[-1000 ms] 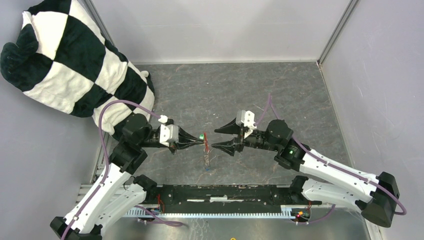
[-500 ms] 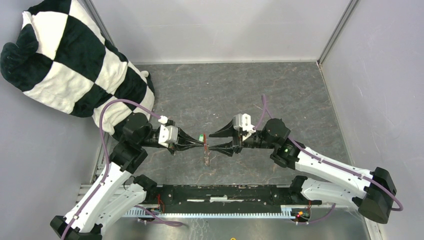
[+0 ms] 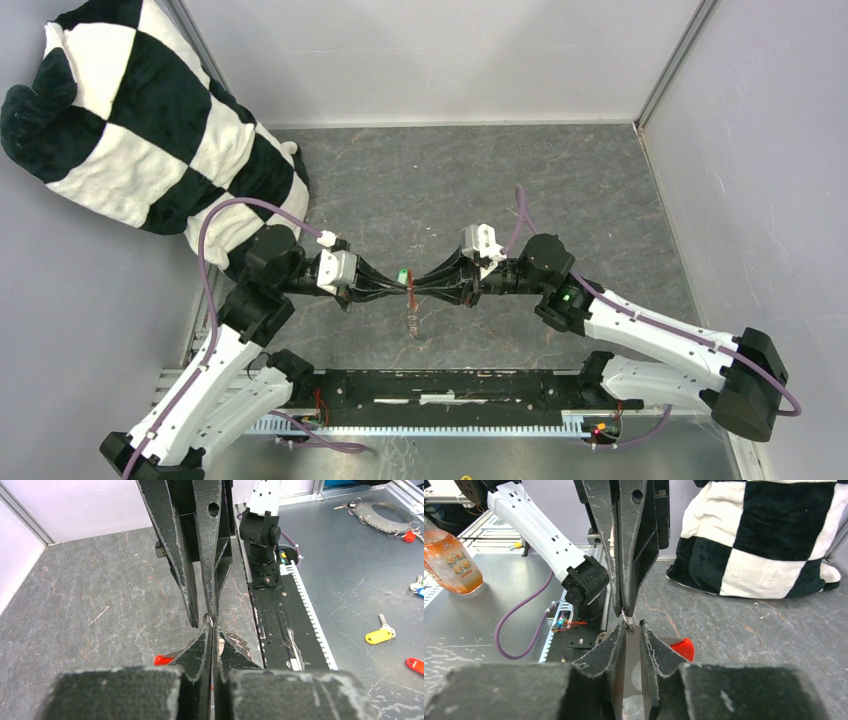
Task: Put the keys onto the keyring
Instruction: Adjust the keyring.
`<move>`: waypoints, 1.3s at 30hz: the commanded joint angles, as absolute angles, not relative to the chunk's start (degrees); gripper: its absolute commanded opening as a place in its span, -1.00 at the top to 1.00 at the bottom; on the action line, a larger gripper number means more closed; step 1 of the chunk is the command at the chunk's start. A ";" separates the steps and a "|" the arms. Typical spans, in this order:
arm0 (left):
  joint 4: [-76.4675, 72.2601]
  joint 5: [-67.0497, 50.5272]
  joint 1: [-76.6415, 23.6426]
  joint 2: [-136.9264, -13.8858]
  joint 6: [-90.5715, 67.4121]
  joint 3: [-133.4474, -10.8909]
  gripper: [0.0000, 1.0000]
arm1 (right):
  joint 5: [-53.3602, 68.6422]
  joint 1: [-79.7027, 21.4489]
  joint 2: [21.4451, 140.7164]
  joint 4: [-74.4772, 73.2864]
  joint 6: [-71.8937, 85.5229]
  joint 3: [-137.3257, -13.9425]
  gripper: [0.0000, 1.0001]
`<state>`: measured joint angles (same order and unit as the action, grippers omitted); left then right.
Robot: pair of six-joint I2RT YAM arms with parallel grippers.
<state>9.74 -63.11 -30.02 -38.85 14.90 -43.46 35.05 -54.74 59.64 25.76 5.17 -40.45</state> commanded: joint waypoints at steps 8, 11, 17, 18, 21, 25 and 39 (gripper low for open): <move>10.02 -63.84 -30.06 -38.80 16.97 -45.93 0.96 | 35.48 -55.10 61.62 25.65 6.34 -44.98 0.46; 10.02 -63.90 -30.06 -38.89 16.83 -46.02 0.96 | 35.92 -55.20 61.61 26.53 6.34 -45.00 0.64; 10.78 -61.82 -30.06 -38.65 17.01 -46.01 0.96 | 33.58 -55.20 60.73 19.23 3.56 -47.16 0.99; 11.75 -60.88 -30.06 -38.86 17.33 -46.08 0.86 | 32.90 -55.20 60.37 17.97 3.14 -47.47 0.99; 19.76 -59.47 -30.06 -39.81 25.22 -47.72 0.36 | 32.14 -55.19 59.79 13.55 1.47 -48.87 0.99; 25.24 -58.65 -30.06 -41.49 28.15 -48.67 0.28 | 33.33 -55.41 61.44 7.70 0.45 -52.32 0.99; 26.14 -56.04 -30.34 -44.04 28.20 -50.39 0.50 | 28.92 -58.90 66.89 -8.68 -8.37 -62.87 0.99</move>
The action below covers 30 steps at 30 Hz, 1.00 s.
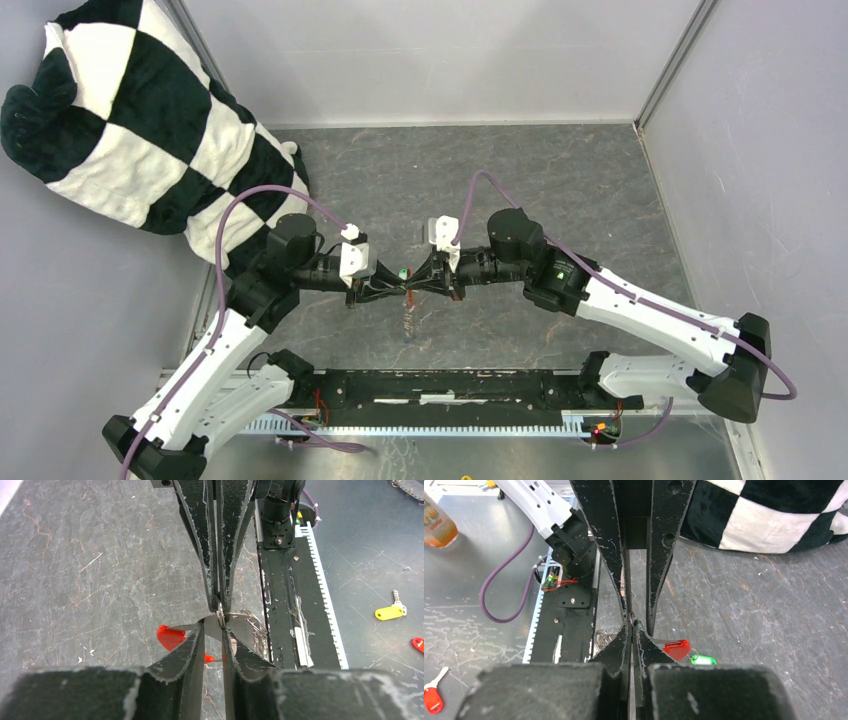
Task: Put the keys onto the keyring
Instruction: Adjust the keyring.
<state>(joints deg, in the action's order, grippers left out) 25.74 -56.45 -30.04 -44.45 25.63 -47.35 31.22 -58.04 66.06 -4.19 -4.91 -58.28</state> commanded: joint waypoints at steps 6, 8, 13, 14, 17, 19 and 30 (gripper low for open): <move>27.53 -57.11 -30.34 -44.02 28.74 -50.97 0.58 | 26.27 -60.43 69.27 -14.94 -11.24 -67.39 0.99; 28.37 -57.68 -30.40 -44.14 29.35 -51.57 0.55 | 25.29 -60.89 70.02 -16.99 -12.19 -68.73 0.99; 30.53 -57.93 -30.41 -44.04 31.04 -52.33 0.50 | 23.73 -61.73 71.25 -20.26 -13.35 -70.89 0.99; 31.00 -57.96 -30.41 -44.03 31.29 -52.42 0.49 | 23.49 -61.81 71.40 -20.86 -13.59 -71.36 0.99; 31.45 -58.22 -30.41 -43.78 31.73 -52.56 0.45 | 22.93 -61.96 71.97 -22.33 -14.14 -72.48 0.99; 31.54 -58.19 -30.41 -43.68 31.86 -52.64 0.40 | 22.75 -62.04 72.23 -23.05 -14.48 -73.20 0.99; 33.09 -56.61 -30.41 -44.07 33.50 -51.93 0.40 | 22.90 -62.44 72.44 -23.49 -14.33 -74.42 0.99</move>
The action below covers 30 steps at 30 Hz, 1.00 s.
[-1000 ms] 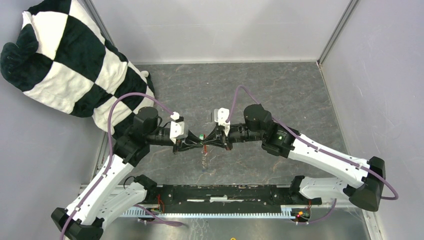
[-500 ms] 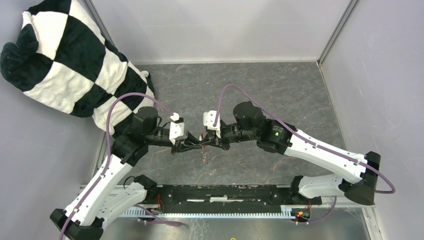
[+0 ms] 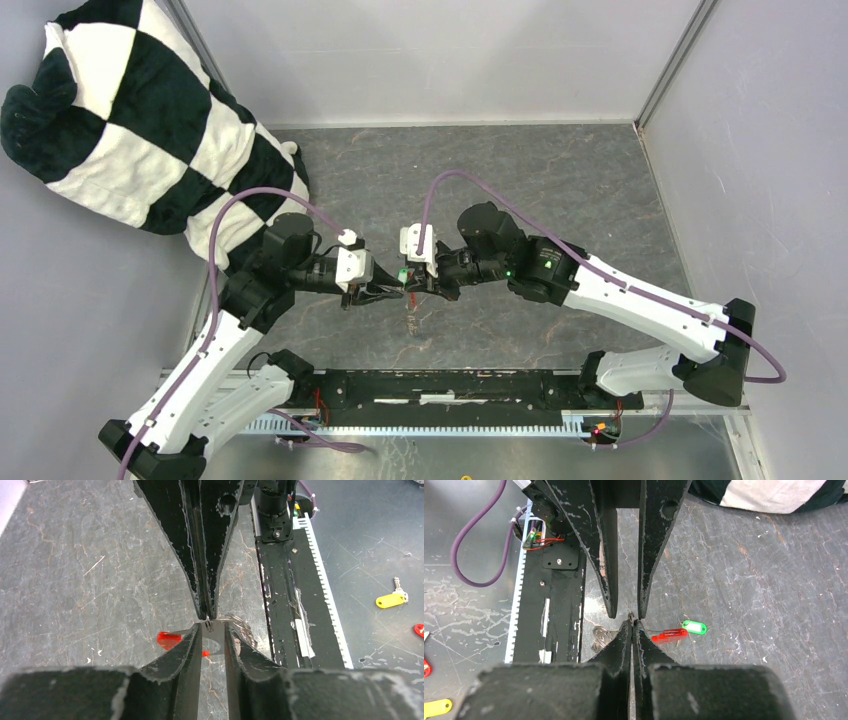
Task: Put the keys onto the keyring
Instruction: Adjust the keyring.
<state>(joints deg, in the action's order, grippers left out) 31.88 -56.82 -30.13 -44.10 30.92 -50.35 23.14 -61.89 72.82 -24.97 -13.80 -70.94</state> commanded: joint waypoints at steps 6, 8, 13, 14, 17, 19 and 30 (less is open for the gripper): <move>33.09 -55.82 -30.58 -44.62 33.68 -52.12 0.30 | 23.07 -62.74 73.02 -24.10 -14.44 -75.57 1.00; 33.11 -55.98 -30.71 -44.78 34.14 -52.25 0.35 | 23.09 -62.82 73.21 -24.34 -14.50 -76.01 0.99; 33.14 -55.82 -30.85 -45.26 34.38 -52.89 0.58 | 23.06 -63.14 74.07 -25.63 -14.83 -77.01 0.99; 33.14 -55.67 -30.85 -45.25 34.32 -52.90 0.59 | 23.03 -63.27 74.17 -25.88 -14.98 -77.08 0.99; 33.15 -55.66 -30.85 -45.08 34.00 -53.21 0.59 | 22.52 -63.36 74.48 -26.61 -15.20 -77.39 0.99; 33.05 -55.69 -30.85 -44.84 33.60 -53.39 0.58 | 22.24 -63.35 74.62 -26.84 -15.29 -77.52 0.99; 36.05 -56.10 -31.11 -45.13 36.85 -53.00 0.96 | 22.81 -63.52 74.62 -27.07 -15.12 -78.87 0.99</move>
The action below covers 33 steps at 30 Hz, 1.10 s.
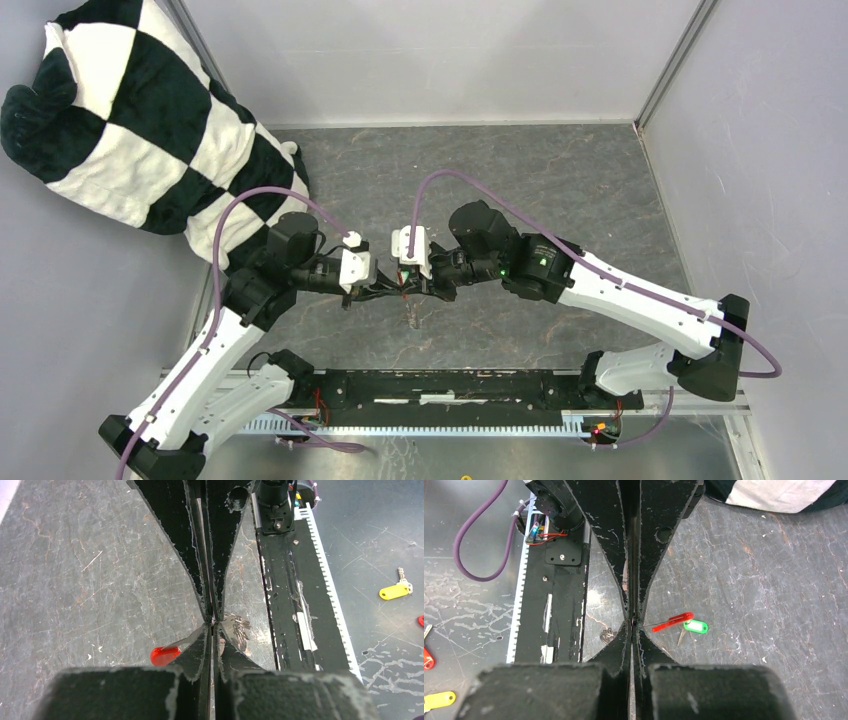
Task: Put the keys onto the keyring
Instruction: Adjust the keyring.
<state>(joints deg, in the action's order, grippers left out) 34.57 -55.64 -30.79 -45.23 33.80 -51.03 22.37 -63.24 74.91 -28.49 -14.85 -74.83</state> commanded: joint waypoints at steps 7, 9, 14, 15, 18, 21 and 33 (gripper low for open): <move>36.14 -55.95 -31.38 -45.93 36.87 -53.66 0.64 | 23.62 -63.69 75.32 -28.12 -15.38 -79.67 0.99; 36.13 -55.69 -31.41 -46.04 36.91 -53.85 0.61 | 23.73 -63.67 75.32 -28.05 -15.38 -79.63 0.99; 36.05 -55.41 -31.46 -45.97 36.93 -53.70 0.80 | 23.82 -63.71 75.37 -28.26 -15.47 -79.80 0.99; 36.06 -55.43 -31.48 -45.97 36.92 -53.64 0.84 | 23.88 -63.74 75.32 -28.37 -15.47 -79.82 0.99; 36.04 -55.27 -31.48 -45.87 37.08 -53.44 0.96 | 24.06 -63.77 75.37 -28.59 -15.47 -79.89 0.99; 36.21 -55.35 -31.47 -46.05 37.64 -54.01 0.96 | 24.34 -63.83 75.62 -28.82 -15.47 -80.06 0.99; 31.45 -60.17 -31.47 -44.22 31.79 -53.14 0.96 | 23.03 -63.78 69.48 -22.18 -14.00 -75.95 0.22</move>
<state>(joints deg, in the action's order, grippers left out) 36.56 -56.18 -31.27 -45.95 35.38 -51.88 23.31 -63.64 75.00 -28.97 -14.61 -76.97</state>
